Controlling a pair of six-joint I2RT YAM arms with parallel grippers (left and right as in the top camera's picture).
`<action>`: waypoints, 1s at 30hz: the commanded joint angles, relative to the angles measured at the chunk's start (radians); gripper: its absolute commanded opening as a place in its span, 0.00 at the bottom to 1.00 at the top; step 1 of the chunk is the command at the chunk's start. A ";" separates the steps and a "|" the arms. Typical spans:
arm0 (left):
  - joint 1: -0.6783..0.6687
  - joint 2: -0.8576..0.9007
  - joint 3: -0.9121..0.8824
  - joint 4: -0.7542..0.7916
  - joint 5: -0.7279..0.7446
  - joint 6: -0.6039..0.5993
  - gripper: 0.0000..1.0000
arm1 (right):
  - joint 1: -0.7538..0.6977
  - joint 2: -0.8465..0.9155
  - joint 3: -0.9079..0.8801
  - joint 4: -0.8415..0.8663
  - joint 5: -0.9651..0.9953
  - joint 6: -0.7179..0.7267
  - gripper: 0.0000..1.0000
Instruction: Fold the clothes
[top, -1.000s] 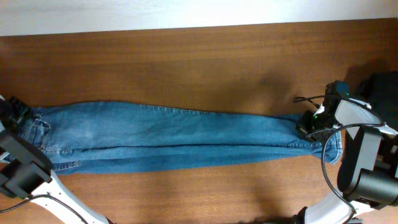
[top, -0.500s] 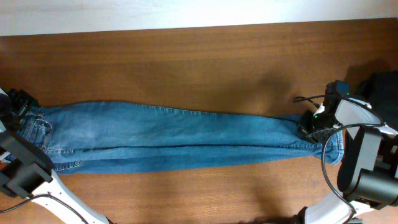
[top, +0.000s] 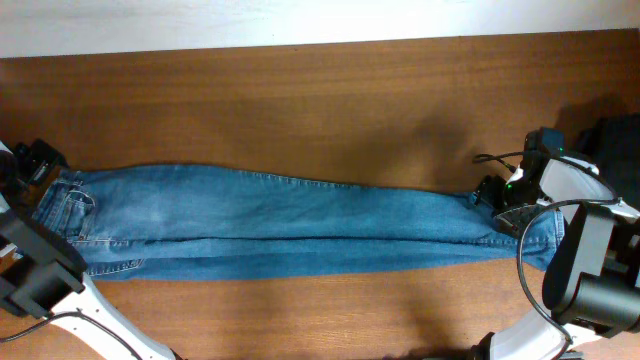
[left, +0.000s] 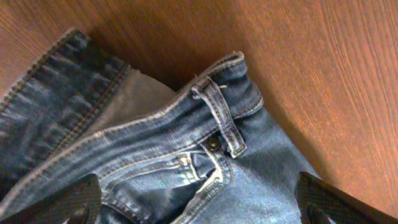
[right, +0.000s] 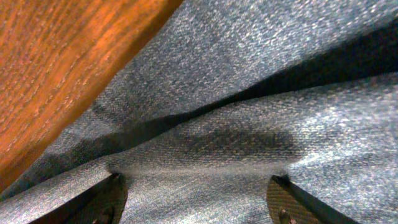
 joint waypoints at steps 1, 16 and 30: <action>0.003 0.005 0.018 -0.002 0.010 0.005 0.99 | -0.027 0.058 -0.047 0.006 0.140 0.000 0.82; 0.003 0.005 0.018 -0.023 0.010 0.005 0.99 | -0.027 0.058 -0.047 -0.009 0.117 0.003 0.99; 0.003 0.005 0.018 -0.020 0.011 0.005 0.99 | -0.027 0.058 -0.047 -0.012 0.110 0.002 0.99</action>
